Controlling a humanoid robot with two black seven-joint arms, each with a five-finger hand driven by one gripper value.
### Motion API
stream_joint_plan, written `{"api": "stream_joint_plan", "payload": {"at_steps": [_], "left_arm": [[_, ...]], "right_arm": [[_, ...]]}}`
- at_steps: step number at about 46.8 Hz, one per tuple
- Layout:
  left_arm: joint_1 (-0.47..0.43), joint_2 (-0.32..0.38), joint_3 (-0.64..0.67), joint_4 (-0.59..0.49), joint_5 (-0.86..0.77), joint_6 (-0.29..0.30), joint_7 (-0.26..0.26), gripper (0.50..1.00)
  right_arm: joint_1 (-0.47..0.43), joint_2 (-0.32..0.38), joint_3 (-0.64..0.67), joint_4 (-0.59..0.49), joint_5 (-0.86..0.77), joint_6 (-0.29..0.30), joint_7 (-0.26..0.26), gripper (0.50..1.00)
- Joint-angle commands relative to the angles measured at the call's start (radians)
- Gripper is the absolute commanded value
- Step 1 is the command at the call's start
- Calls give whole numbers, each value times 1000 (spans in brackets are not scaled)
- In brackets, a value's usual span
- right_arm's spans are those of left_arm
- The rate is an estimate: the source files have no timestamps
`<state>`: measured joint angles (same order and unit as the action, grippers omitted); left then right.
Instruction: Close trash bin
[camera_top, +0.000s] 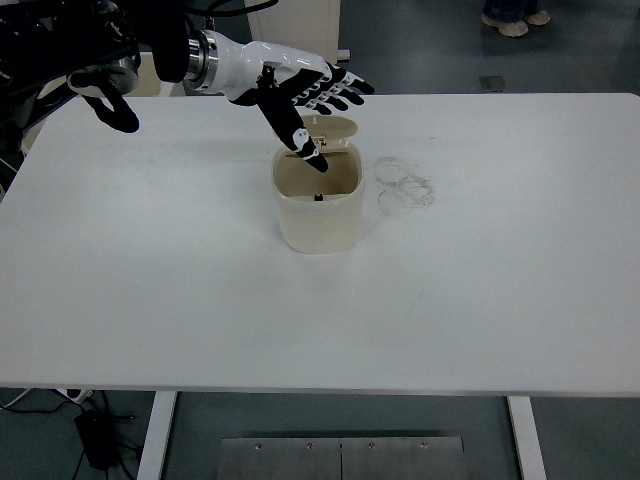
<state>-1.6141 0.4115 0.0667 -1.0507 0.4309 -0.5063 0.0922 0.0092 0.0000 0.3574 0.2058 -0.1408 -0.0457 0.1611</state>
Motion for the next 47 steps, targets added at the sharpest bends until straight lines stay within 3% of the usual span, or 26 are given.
{"api": "stream_joint_plan", "payload": {"at_steps": [1,47], "left_arm": [[-3,6,36,-20,0,0,1,1000],[54,32,128,-87,-93,12,1,1000]], "right_arm": [[0,0,0,0,0,0,0,993],[0,0,0,0,1,0,0,993]]}}
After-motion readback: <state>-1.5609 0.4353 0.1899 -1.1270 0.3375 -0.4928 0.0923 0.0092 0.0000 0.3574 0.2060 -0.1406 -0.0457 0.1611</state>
